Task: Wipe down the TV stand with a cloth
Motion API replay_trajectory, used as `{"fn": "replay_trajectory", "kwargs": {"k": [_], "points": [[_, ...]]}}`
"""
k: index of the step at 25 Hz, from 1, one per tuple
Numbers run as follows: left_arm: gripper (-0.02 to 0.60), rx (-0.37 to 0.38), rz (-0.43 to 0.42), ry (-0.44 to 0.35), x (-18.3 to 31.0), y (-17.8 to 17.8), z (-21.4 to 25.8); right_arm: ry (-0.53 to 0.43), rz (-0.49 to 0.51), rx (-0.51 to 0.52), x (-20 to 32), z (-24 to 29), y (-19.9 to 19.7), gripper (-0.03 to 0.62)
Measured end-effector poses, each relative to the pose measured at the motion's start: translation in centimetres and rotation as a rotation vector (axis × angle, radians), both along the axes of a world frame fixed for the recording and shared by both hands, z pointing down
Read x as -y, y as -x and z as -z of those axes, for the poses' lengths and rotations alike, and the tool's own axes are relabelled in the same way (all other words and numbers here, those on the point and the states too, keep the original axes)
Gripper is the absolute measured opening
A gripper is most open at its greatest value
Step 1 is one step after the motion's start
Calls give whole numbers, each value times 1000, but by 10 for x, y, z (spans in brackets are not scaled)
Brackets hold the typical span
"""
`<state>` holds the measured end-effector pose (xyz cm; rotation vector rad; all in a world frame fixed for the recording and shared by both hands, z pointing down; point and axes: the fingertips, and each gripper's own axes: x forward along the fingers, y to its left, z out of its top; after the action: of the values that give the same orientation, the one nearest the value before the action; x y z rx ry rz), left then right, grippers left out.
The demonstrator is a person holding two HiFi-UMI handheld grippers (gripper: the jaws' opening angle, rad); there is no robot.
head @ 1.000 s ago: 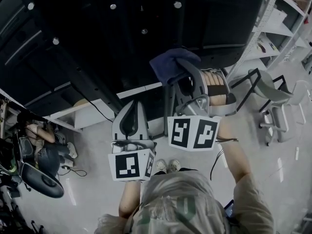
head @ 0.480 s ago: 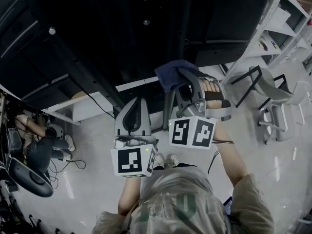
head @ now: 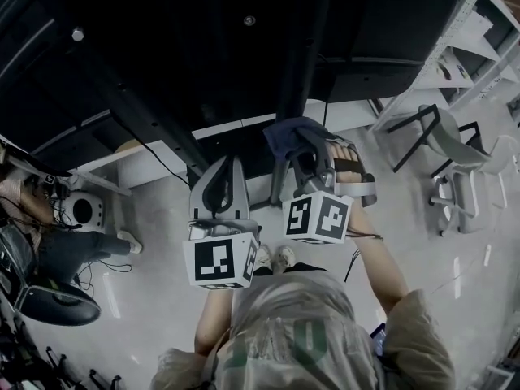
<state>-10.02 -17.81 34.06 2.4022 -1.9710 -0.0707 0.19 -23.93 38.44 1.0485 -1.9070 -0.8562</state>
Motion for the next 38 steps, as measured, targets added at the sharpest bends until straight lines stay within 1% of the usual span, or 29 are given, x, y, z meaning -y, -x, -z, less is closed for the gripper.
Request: {"fn": "replay_trajectory", "kwargs": {"k": [9,19,32,36,38], "points": [[15,-4,14,47,0,3,-16,106,6,-37,1,-61,-1,57],[15,-6,29,106,1,10,-39,251,6,-99,-2,-133,2,57],[15,-14,62,200,5,19,-77,422,6,-200,-5,-247,-1,57],[15,-19,74,221,4,22,-86,473,26,-194,-8,-268,5,57],[15,-24,85,235,3,25,-92,480,27,-203,-8,-279,4,57]]}}
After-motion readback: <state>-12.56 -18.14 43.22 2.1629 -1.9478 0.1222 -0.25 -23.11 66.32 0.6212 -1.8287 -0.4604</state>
